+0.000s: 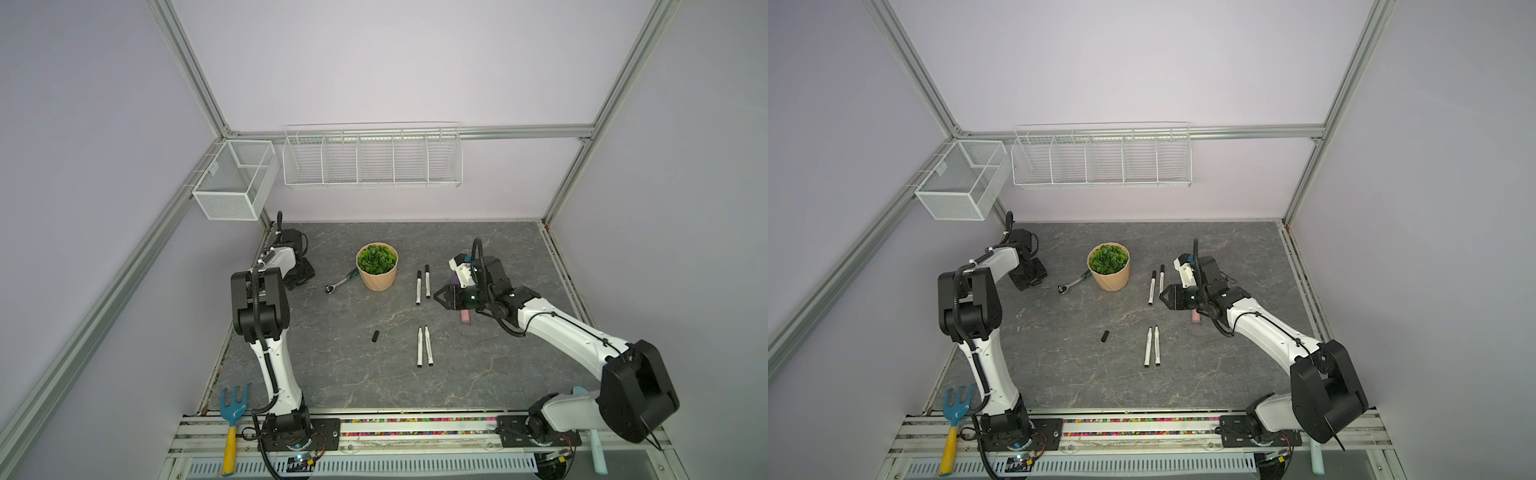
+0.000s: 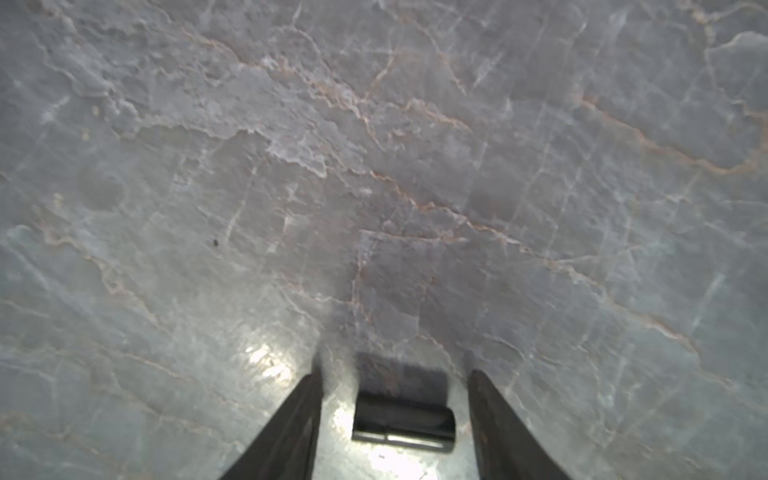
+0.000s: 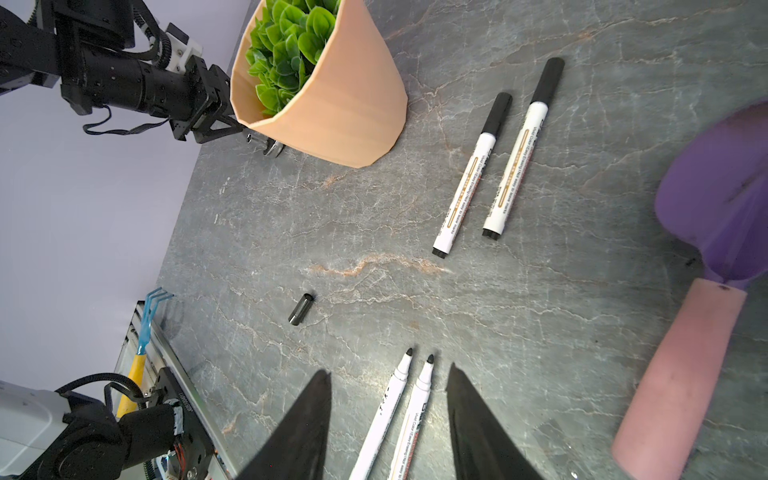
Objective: Insert the pens into the pen caps
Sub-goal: 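Lower the open left gripper over the loose black cap near the table edge, then close the left gripper on the black cap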
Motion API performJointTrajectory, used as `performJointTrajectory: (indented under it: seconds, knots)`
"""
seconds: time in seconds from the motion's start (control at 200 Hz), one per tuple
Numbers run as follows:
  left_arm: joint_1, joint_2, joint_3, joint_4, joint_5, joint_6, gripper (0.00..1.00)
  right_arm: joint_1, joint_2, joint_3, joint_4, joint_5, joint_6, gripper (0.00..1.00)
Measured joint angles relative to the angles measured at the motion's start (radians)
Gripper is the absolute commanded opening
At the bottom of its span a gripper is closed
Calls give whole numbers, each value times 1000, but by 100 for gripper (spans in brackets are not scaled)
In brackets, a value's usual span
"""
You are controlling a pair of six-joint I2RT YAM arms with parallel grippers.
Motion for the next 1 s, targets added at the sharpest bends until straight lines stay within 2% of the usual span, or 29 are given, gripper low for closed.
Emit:
performJointTrajectory:
  seconds: [0.415, 1.0]
  knots:
    - [7, 11, 19, 0, 47, 53, 42, 0, 0, 0, 2, 12, 0, 47]
    - [11, -13, -32, 50, 64, 74, 41, 0, 0, -2, 26, 13, 1, 46]
